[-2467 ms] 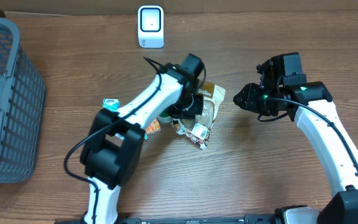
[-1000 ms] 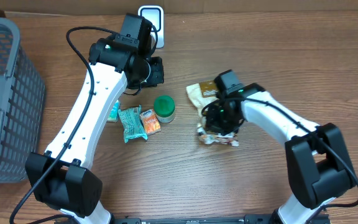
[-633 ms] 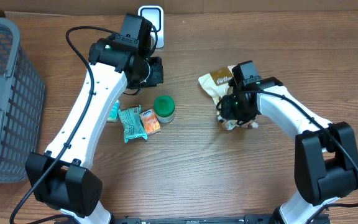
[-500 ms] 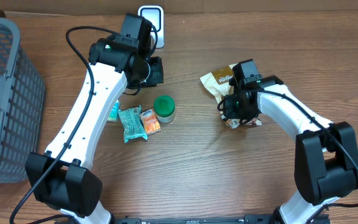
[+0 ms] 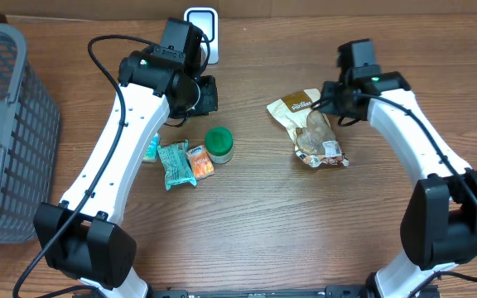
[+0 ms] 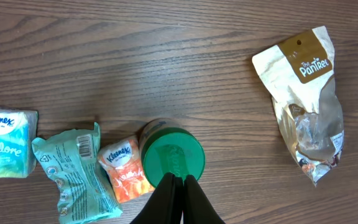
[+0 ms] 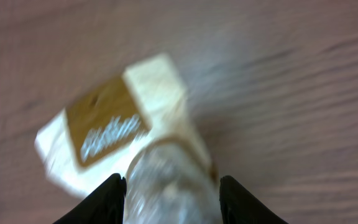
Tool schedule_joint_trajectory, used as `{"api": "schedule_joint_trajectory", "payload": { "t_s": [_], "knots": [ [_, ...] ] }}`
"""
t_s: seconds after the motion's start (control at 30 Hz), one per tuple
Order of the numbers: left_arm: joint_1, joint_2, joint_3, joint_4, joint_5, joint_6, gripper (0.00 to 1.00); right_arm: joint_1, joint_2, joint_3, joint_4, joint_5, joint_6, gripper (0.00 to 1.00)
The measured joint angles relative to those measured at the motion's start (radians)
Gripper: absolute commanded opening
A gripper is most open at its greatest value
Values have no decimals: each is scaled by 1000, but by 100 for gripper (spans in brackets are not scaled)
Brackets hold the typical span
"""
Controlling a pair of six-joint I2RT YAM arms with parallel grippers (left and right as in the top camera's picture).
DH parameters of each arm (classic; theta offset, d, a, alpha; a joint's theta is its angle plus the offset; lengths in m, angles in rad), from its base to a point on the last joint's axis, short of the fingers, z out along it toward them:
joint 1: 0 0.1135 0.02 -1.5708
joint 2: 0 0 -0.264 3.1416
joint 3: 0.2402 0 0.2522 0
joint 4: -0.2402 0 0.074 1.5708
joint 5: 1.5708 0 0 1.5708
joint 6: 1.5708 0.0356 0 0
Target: Scan the item barcode
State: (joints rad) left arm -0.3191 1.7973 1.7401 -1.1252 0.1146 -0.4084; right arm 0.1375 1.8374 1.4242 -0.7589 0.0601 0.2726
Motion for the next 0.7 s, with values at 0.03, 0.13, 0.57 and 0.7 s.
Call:
{"api": "schedule_joint_trajectory", "payload": {
  "t_s": [0.03,0.13,0.57,0.7],
  "knots": [
    [0,0,0,0,0,0,4,-8,6,0,16,9,2,47],
    [0,0,0,2,0,0,4,-18,48,0,57,41,2,47],
    [0,0,0,3,0,0,4,-17,201,-6,148,3,-55,47],
    [0,0,0,2,0,0,4,-10,201,-6,143,-81,-109,47]
  ]
}}
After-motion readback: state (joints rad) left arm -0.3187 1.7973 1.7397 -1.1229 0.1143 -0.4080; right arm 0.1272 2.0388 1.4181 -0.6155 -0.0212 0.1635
